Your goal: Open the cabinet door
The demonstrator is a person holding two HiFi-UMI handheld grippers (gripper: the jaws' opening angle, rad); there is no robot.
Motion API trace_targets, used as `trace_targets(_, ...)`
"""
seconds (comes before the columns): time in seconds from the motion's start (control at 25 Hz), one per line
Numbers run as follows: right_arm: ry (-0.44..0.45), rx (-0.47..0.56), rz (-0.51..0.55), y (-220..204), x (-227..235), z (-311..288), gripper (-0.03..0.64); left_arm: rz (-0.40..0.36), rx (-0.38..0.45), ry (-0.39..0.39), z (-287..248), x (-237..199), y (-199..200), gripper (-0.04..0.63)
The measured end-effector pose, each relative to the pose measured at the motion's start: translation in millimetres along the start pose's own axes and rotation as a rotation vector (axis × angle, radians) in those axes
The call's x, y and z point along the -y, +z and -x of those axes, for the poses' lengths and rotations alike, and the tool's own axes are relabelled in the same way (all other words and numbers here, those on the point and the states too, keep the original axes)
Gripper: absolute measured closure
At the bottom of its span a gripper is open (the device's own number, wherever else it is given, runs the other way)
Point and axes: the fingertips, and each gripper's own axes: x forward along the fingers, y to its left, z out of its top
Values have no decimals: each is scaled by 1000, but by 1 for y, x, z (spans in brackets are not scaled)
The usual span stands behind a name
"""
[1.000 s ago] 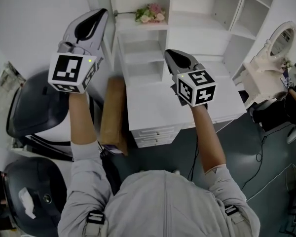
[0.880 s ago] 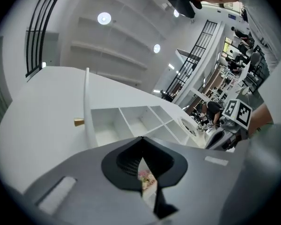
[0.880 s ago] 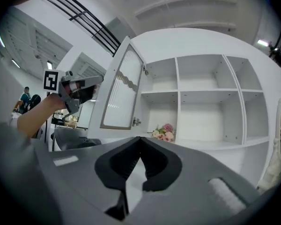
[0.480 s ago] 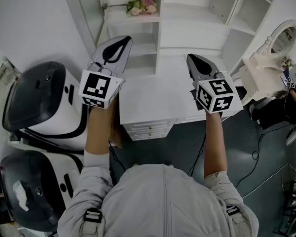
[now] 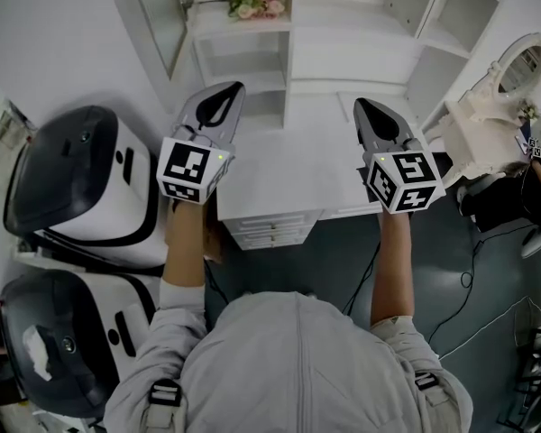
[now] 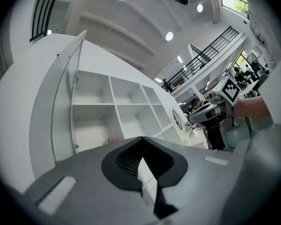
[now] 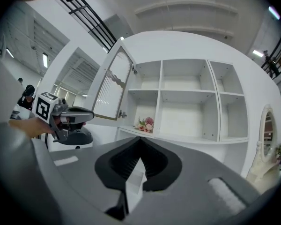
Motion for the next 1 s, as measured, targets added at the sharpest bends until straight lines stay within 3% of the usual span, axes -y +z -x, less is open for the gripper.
trace_targets(0.48,13,-45,-7,-18,-10,8,615,10,-32,-56,9,30,-18,578)
trace_targets(1.0,39,-83,7,-29,-18,0,617,29,-43,-67,5,31,-28,578)
